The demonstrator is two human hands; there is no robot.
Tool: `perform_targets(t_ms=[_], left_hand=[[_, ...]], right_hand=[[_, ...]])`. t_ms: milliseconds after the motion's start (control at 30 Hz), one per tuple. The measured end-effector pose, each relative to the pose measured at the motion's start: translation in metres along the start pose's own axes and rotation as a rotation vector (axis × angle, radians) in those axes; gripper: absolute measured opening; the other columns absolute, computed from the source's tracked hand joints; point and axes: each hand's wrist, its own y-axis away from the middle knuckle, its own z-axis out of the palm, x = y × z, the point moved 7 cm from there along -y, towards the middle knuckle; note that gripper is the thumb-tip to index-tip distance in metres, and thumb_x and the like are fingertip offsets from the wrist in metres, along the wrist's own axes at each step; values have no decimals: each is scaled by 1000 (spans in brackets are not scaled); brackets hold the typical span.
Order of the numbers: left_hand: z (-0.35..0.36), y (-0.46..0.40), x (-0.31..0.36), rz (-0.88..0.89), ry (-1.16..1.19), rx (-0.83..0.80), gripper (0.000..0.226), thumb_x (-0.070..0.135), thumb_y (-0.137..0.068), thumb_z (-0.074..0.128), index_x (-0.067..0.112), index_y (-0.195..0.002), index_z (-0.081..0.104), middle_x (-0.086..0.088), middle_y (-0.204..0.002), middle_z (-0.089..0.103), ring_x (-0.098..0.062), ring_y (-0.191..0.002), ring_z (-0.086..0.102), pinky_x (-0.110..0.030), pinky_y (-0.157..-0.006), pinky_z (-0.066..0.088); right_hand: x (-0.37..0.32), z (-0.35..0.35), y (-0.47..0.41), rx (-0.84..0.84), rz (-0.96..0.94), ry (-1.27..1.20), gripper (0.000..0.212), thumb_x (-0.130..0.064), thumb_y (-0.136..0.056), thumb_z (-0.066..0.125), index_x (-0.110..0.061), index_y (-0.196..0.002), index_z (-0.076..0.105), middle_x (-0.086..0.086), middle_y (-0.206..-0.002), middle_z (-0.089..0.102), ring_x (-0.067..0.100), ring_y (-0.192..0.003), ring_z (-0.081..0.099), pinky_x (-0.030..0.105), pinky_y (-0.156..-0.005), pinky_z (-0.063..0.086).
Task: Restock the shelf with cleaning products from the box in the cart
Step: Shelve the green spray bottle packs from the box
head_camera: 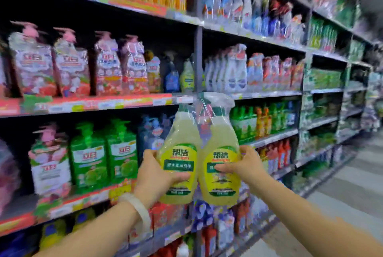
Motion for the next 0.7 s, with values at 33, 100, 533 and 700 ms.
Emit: perform_targets(t_ms=[33, 100, 533, 700], left_hand=[[14, -13, 7, 9, 30, -2, 89, 17, -47, 95, 17, -113, 36, 3, -91, 58, -20, -88, 61, -34, -80, 50], [41, -41, 20, 44, 76, 17, 85, 13, -50, 93, 19, -110, 33, 8, -86, 55, -14, -81, 58, -29, -75, 46], [178, -266, 100, 263, 203, 247, 79, 12, -46, 94, 18, -103, 39, 18, -81, 49, -7, -73, 53, -15, -62, 37], [215, -325, 129, 342, 159, 330, 89, 17, -45, 94, 16, -113, 38, -3, -108, 56, -21, -97, 58, -32, -84, 47]], right_hand=[[-3, -9, -15, -2, -28, 4, 71, -7, -55, 90, -10, -109, 43, 3, -95, 61, 21, -85, 63, 40, -81, 53], [-9, -22, -54, 1, -80, -9, 72, -5, -58, 88, -13, -111, 40, 2, -96, 60, 22, -86, 64, 42, -83, 54], [-68, -71, -339, -82, -305, -47, 59, 1, -67, 80, -13, -115, 48, 4, -93, 67, 17, -80, 67, 31, -69, 56], [-82, -80, -425, -151, -374, -98, 50, 4, -71, 75, -9, -114, 53, 5, -92, 69, 17, -79, 67, 28, -67, 57]])
